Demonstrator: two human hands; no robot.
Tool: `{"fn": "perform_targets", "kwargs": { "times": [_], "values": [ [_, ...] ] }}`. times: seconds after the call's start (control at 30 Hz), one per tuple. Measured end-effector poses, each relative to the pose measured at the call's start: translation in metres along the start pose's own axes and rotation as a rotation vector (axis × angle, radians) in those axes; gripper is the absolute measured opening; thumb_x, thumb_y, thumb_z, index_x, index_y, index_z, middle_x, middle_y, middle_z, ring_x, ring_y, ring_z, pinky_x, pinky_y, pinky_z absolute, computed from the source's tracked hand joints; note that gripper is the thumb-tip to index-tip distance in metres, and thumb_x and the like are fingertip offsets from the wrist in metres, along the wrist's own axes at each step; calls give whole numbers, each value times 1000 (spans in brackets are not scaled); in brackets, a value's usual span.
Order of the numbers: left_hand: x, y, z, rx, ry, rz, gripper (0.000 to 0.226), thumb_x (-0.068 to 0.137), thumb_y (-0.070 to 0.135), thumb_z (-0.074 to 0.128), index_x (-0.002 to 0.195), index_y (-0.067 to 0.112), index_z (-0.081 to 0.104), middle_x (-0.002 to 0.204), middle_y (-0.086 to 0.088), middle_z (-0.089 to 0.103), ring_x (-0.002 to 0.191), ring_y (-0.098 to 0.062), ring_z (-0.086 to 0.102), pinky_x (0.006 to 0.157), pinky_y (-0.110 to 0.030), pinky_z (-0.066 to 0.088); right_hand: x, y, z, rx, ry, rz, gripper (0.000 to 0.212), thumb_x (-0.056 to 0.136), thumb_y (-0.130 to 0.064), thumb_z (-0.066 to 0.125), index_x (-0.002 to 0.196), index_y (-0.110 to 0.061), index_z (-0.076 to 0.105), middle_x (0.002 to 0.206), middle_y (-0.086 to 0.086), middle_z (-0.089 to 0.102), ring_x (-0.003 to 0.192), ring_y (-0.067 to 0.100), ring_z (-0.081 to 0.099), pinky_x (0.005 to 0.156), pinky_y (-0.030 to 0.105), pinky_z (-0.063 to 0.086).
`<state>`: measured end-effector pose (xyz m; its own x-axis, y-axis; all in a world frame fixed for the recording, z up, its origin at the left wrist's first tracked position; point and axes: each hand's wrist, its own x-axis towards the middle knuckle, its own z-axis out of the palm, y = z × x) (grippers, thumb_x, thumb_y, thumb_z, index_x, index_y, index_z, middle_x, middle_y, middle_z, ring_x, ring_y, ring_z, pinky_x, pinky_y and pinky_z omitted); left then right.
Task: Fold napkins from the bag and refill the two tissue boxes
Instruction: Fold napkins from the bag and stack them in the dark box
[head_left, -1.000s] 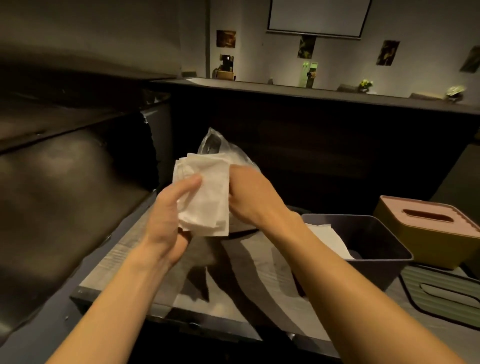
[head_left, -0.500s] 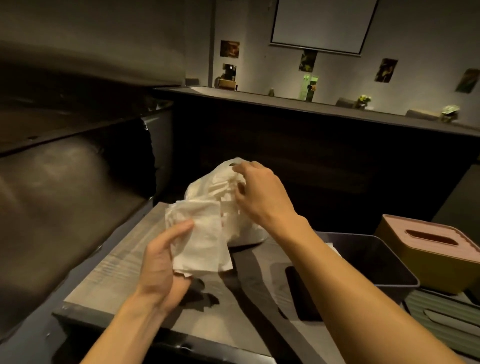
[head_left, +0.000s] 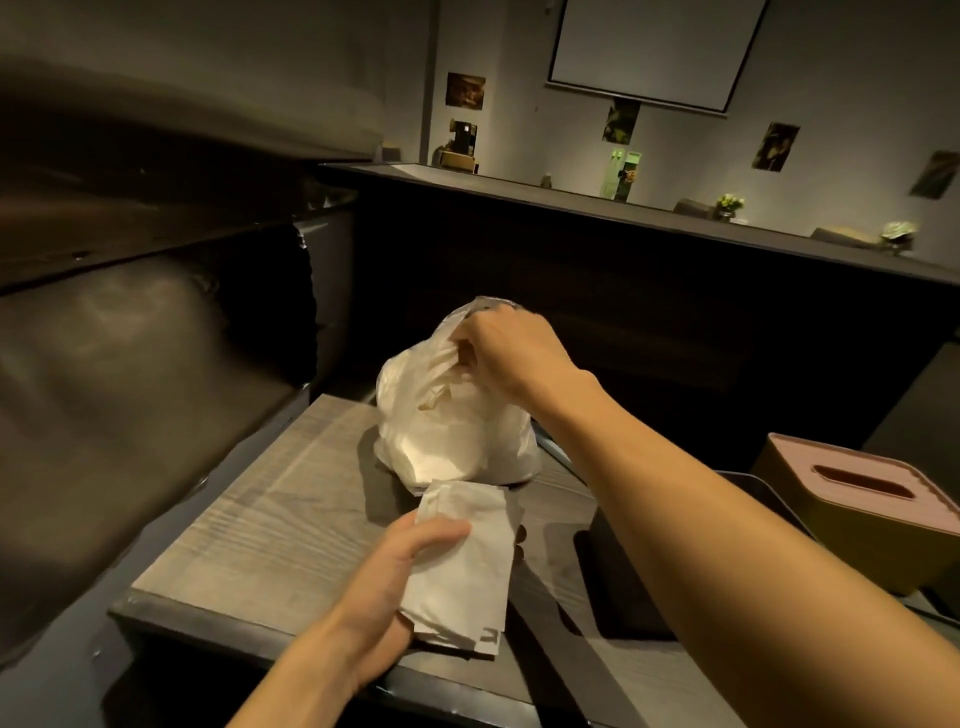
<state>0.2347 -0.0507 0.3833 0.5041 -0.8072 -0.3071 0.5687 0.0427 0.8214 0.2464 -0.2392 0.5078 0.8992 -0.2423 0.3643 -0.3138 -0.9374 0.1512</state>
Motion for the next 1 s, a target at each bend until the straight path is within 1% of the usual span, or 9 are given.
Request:
{"fn": "perform_targets", "kwargs": {
  "times": [0.1, 0.23, 0.33, 0.43, 0.53, 0.63, 0.73, 0.87, 1.0],
  "values": [
    [0, 0, 0, 9, -38, -12, 35, 90, 10, 62, 123, 5, 71, 116, -26, 73, 110, -41, 70, 101, -50, 51, 0, 5, -6, -53, 144, -19, 23, 105, -32, 54, 108, -27, 76, 105, 3, 71, 95, 29, 68, 76, 43, 55],
    [2, 0, -2, 33, -70, -12, 35, 94, 12, 59, 127, 5, 68, 118, -25, 73, 112, -39, 71, 102, -48, 52, -4, 15, -6, -55, 86, -102, 19, 102, -22, 59, 111, -26, 76, 107, 5, 72, 97, 31, 69, 80, 49, 58],
    [3, -1, -3, 51, -97, -14, 37, 96, 15, 58, 131, 5, 65, 119, -26, 72, 114, -38, 70, 101, -48, 52, -12, 22, -7, -96, 140, -90, 19, 104, -21, 56, 112, -25, 72, 100, 3, 72, 88, 31, 69, 74, 46, 58],
    [4, -2, -4, 31, -122, -11, 42, 96, 19, 58, 135, 5, 61, 122, -27, 71, 117, -38, 69, 102, -49, 50, -28, 23, -10, -27, 279, -75, 29, 104, -21, 53, 127, -27, 69, 104, 1, 73, 91, 26, 70, 76, 39, 56],
    [5, -3, -4, -21, -112, -1, 41, 96, 19, 59, 135, 8, 60, 120, -26, 72, 114, -37, 70, 98, -50, 52, -48, 18, -10, 167, 362, 4, 26, 101, -19, 60, 125, -21, 67, 105, -1, 69, 90, 18, 66, 82, 37, 57],
    [6, -4, -3, -47, -66, 21, 33, 97, 17, 59, 129, 9, 65, 115, -21, 75, 104, -34, 74, 92, -47, 55, -78, 9, -4, 621, 447, 174, 20, 103, -18, 60, 122, -20, 66, 107, -10, 65, 96, 4, 62, 85, 28, 58],
    [8, -6, -2, -53, -48, 28, 28, 100, 15, 56, 125, 8, 67, 115, -18, 76, 101, -31, 75, 89, -45, 57, -119, -4, 4, 980, 456, 260, 26, 104, -15, 60, 129, -21, 63, 112, -15, 66, 103, 6, 65, 80, 26, 60],
    [10, -8, -2, -57, -46, 52, 30, 102, 16, 54, 128, 11, 68, 120, -17, 74, 106, -30, 74, 90, -43, 59, -166, -19, 24, 1466, 337, 406, 39, 100, -16, 67, 134, -33, 62, 125, -11, 70, 113, 12, 69, 91, 33, 60],
    [9, -9, 1, -60, -74, 50, 37, 105, 25, 48, 134, 8, 64, 128, -16, 71, 118, -30, 69, 99, -44, 56, -186, -31, 58, 1189, 233, 497, 47, 96, -24, 74, 132, -51, 59, 126, -20, 67, 109, 3, 67, 93, 33, 60]
  ]
}}
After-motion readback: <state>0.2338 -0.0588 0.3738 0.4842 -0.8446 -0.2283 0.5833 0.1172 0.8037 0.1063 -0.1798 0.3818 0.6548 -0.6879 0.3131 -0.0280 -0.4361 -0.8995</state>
